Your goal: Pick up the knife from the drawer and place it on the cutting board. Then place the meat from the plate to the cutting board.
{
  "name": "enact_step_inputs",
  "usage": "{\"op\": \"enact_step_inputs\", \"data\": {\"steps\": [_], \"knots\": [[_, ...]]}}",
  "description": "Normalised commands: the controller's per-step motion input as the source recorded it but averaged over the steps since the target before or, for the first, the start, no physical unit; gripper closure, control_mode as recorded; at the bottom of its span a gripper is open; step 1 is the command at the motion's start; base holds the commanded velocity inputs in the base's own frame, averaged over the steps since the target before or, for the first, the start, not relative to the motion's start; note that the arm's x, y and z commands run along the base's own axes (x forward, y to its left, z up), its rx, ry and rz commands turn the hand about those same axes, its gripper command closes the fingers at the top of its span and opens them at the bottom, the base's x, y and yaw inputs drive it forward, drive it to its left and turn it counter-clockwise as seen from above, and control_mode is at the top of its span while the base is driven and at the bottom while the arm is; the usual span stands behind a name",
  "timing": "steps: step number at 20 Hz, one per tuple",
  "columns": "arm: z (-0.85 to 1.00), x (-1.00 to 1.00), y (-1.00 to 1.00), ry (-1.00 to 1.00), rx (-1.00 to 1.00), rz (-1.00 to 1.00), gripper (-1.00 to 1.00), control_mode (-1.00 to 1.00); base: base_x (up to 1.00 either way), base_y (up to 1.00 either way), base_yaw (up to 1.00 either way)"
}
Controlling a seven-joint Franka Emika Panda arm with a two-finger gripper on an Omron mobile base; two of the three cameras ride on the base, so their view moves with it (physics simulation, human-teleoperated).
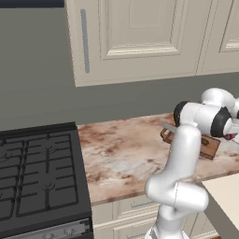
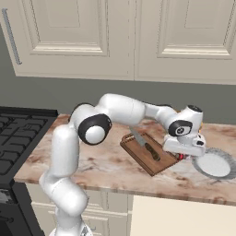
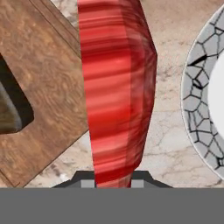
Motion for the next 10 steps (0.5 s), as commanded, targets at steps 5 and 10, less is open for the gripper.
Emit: {"op": "enact_step_inputs", "data": {"steps": [5, 10], "knots": [[-0.01, -0.08, 0.62, 0.0, 0.0, 0.17, 1.0, -1.0, 0.0, 0.0, 0.0], [-0.03, -0.09, 0.49, 0.0, 0.0, 0.18, 1.0, -1.0, 0.0, 0.0, 0.0]]}}
